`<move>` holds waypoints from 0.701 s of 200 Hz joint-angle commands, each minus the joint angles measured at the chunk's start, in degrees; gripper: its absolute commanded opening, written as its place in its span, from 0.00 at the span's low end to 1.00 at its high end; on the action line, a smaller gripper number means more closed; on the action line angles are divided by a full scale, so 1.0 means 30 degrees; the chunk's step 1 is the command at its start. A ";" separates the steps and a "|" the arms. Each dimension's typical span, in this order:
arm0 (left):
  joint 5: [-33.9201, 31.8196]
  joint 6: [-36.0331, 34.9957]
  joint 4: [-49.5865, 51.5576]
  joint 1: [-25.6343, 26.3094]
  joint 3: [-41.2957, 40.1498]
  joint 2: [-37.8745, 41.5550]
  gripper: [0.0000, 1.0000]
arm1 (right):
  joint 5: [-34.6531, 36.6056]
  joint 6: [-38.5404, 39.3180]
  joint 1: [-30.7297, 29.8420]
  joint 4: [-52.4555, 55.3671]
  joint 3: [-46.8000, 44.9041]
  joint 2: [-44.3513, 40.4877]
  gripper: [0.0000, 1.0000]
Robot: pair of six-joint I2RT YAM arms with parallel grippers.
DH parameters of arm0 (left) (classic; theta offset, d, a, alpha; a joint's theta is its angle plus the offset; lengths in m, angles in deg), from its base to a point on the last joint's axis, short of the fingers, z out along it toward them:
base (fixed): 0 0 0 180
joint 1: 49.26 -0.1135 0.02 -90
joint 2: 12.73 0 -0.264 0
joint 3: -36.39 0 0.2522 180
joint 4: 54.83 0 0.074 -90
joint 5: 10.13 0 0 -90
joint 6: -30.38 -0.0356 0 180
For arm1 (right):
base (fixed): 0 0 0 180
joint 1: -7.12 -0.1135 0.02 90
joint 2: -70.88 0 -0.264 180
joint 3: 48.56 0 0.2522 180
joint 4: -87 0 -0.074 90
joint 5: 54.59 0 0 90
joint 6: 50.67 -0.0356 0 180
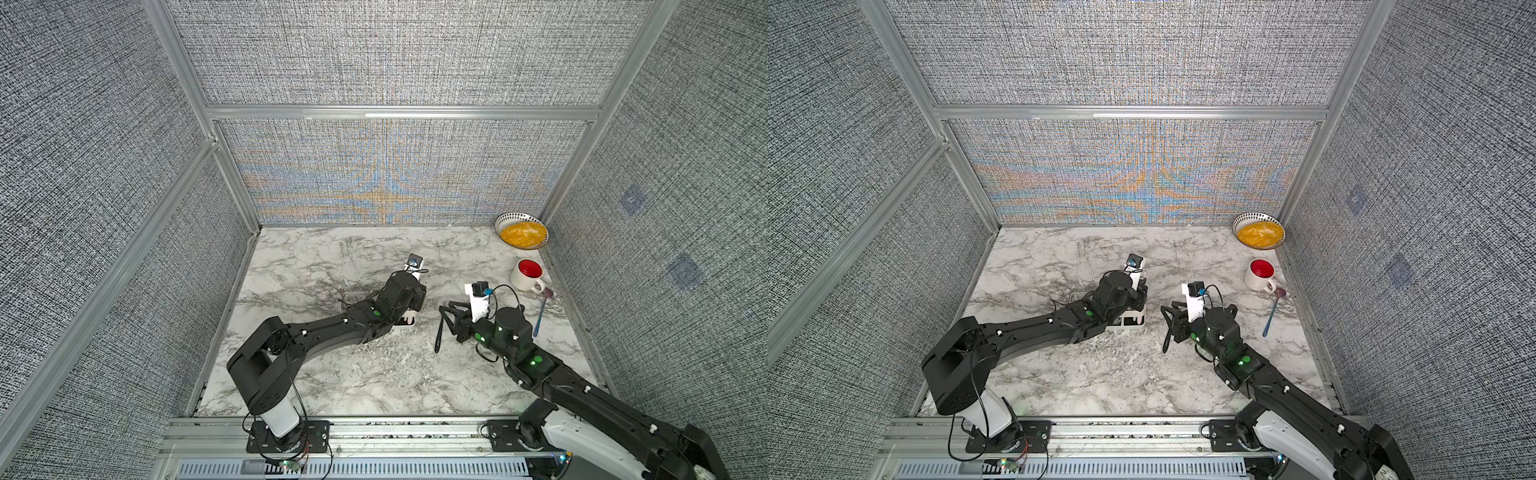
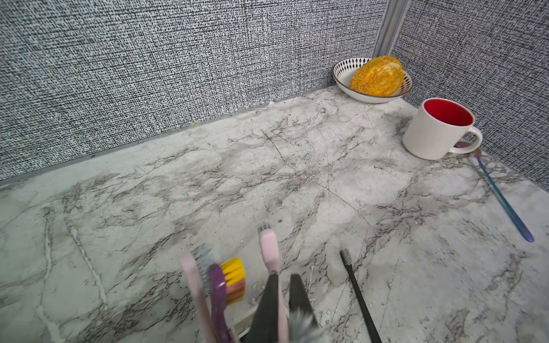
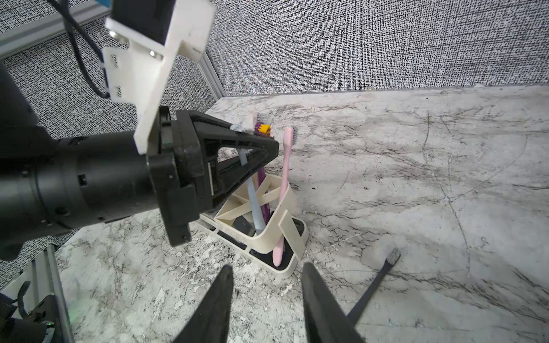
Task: Place the toothbrush into the toothbrush holder
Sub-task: Place the toothbrush in the toothbrush holder.
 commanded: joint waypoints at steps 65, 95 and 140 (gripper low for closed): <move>-0.1962 0.0731 -0.3072 0.0167 -0.1355 -0.0531 0.01 | 0.0208 0.0368 0.0000 0.0193 0.0210 0.0048 0.41; -0.2439 0.0939 -0.3460 0.0272 -0.1704 -0.0635 0.01 | 0.0179 0.0350 0.0000 0.0151 0.0180 0.0154 0.41; -0.2861 0.1228 -0.3357 0.0347 -0.1710 -0.0542 0.10 | 0.0179 0.0422 0.0000 0.0339 0.0296 0.0299 0.41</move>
